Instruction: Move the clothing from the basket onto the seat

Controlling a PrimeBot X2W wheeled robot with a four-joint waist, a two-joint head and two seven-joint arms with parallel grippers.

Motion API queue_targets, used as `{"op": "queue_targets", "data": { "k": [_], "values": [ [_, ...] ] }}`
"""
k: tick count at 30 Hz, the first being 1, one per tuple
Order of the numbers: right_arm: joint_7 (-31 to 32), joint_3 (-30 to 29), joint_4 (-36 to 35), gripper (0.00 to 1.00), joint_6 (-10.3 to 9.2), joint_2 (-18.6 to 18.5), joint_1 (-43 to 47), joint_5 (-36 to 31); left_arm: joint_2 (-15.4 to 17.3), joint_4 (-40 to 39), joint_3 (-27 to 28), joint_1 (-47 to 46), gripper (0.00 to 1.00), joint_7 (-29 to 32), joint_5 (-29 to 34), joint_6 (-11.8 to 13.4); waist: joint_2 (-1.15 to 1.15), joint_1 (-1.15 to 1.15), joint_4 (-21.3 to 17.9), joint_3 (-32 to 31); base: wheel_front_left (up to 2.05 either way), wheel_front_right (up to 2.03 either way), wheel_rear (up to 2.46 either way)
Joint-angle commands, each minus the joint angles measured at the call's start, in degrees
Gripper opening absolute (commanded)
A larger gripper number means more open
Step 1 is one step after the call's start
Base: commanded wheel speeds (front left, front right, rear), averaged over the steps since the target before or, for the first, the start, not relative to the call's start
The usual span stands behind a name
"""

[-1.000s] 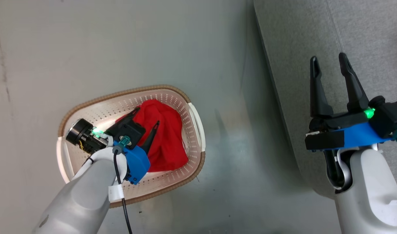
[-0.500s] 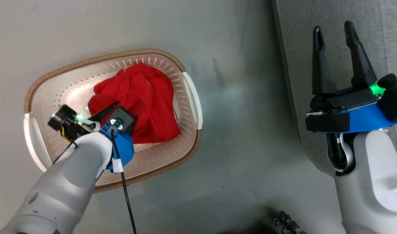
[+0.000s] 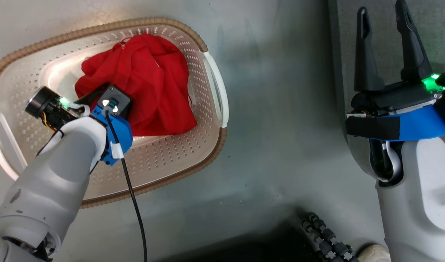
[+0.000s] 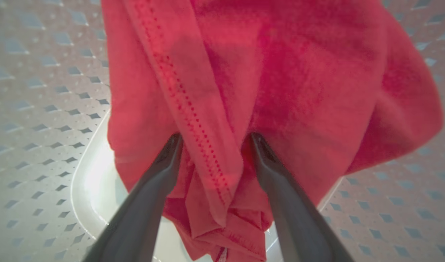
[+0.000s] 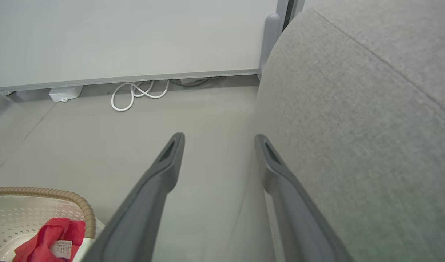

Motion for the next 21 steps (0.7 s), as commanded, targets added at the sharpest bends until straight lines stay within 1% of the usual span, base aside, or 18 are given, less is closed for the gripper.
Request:
{"op": "queue_targets", "data": {
  "k": [1, 8, 9, 11, 12, 15, 21],
  "values": [
    [-0.03, 0.06, -0.30, 1.00, 0.01, 0.03, -1.15, 0.08, 0.27, 0.22, -0.27, -1.27, 1.00, -0.03, -0.40, -0.04, 0.00, -0.01, -0.05, 1.23, 0.00, 0.00, 0.00],
    [-0.03, 0.71, -1.75, 1.00, 0.01, 0.02, -0.99, 0.73, 0.51, 1.11, -0.27, -3.61, 1.00, 0.75, -1.55, -0.04, 0.00, -0.01, -0.50, 3.37, 0.00, 0.00, 0.00],
    [-0.03, 0.70, -1.91, 1.00, 0.01, 0.02, -0.75, 0.77, 0.45, 1.21, -0.31, -3.79, 0.92, 1.04, -1.65, -0.04, 0.00, -0.01, -0.52, 3.48, 0.00, 0.00, 0.00],
    [-0.03, 0.49, -2.06, 1.00, 0.01, 0.02, -0.42, 0.73, 0.33, 1.32, -0.71, -4.22, 0.05, 1.46, -1.61, -0.04, 0.00, -0.01, -0.51, 3.60, 0.00, 0.00, 0.00],
    [-0.03, 0.38, -2.08, 1.00, 0.01, 0.02, -0.34, 0.69, 0.17, 1.37, -0.83, -4.33, 0.00, 1.59, -1.60, -0.04, 0.00, -0.01, -0.50, 3.60, 0.00, 0.00, 0.00],
    [-0.03, 0.00, -1.89, 1.00, 0.00, 0.01, -0.44, 0.46, -0.34, 1.52, -1.05, -4.35, 0.00, 1.79, -1.74, -0.04, 0.00, -0.01, -0.44, 3.40, 0.00, 0.00, 0.00],
    [-0.03, -0.30, -1.63, 1.00, 0.01, 0.00, -0.95, 0.45, -1.05, 1.64, -1.37, -3.95, 0.00, 0.22, -2.05, 0.00, 0.00, -0.01, -0.13, 2.49, 0.00, 0.00, 0.00]
  ]
}}
